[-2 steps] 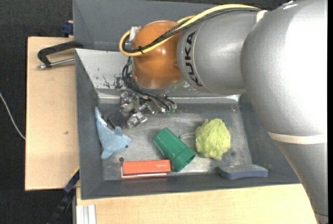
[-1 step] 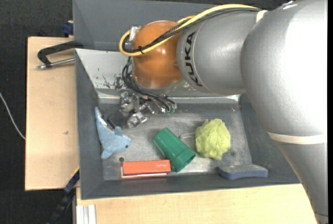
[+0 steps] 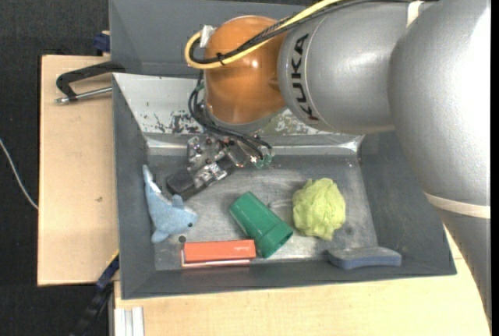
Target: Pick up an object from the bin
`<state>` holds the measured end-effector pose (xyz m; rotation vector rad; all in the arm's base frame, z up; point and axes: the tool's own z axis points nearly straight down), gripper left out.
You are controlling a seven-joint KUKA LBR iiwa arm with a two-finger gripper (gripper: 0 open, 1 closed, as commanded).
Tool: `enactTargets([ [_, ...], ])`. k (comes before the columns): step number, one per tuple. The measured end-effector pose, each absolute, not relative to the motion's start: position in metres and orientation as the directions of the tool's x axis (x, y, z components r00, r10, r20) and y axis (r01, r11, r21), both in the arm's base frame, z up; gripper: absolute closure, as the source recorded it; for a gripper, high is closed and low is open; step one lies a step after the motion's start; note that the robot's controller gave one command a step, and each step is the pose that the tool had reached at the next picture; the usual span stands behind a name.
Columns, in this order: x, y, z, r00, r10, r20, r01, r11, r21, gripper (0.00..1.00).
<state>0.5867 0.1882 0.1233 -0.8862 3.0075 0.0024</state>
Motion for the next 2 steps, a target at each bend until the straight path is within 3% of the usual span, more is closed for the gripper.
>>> enactTargets([
  [1,0.595,0.204,0.183,-0.839,-0.544,-0.005,-0.544,0.839,0.000,1.00],
  [2,0.562,0.177,0.227,-0.850,-0.526,0.000,-0.526,0.850,0.002,1.00],
])
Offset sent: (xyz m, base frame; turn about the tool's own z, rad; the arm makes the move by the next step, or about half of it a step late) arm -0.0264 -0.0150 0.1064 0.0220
